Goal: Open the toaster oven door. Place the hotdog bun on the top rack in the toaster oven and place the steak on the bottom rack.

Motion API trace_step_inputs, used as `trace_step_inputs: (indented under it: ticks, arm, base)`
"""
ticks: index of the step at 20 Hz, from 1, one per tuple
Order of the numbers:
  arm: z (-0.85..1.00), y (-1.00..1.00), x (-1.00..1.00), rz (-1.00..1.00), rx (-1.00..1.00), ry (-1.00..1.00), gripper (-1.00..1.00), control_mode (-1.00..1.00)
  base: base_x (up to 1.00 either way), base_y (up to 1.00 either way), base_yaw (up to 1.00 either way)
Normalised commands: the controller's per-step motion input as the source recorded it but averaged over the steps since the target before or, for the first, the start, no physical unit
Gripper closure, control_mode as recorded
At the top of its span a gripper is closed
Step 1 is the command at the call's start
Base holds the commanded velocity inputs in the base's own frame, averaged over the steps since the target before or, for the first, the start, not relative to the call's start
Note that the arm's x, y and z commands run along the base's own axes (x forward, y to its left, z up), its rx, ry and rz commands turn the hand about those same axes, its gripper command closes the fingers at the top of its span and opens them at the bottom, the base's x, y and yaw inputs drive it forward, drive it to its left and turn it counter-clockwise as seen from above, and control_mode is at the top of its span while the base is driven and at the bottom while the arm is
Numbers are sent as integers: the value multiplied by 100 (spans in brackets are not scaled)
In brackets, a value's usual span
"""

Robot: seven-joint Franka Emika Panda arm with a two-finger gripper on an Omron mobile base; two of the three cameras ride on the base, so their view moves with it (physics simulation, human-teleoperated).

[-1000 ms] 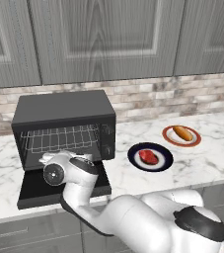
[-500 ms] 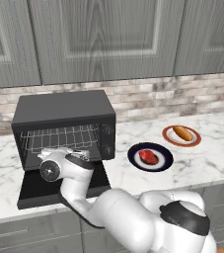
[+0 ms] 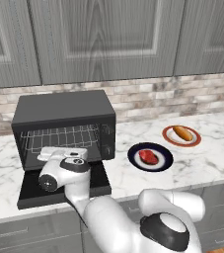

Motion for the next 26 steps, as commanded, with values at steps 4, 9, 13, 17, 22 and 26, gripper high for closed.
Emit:
trace_step_inputs:
  ticks: [4, 9, 13, 17, 22, 26]
  arm:
    - [0, 0, 25, -4, -7, -3, -100, -100]
    - [0, 2, 31, -1, -2, 2, -100, -100]
    - [-8, 7, 40, 0, 0, 2, -100, -100]
    - [-17, 11, 40, 0, 0, 2, -100, -100]
    - [-21, 16, 33, 0, 0, 1, -100, -100]
    - [-6, 25, 29, 0, 0, 1, -100, -100]
  base:
    - [0, 0, 0]
    - [0, 0, 0]
    - [0, 0, 0]
    - [0, 0, 0]
    - [0, 0, 0]
    - [0, 0, 0]
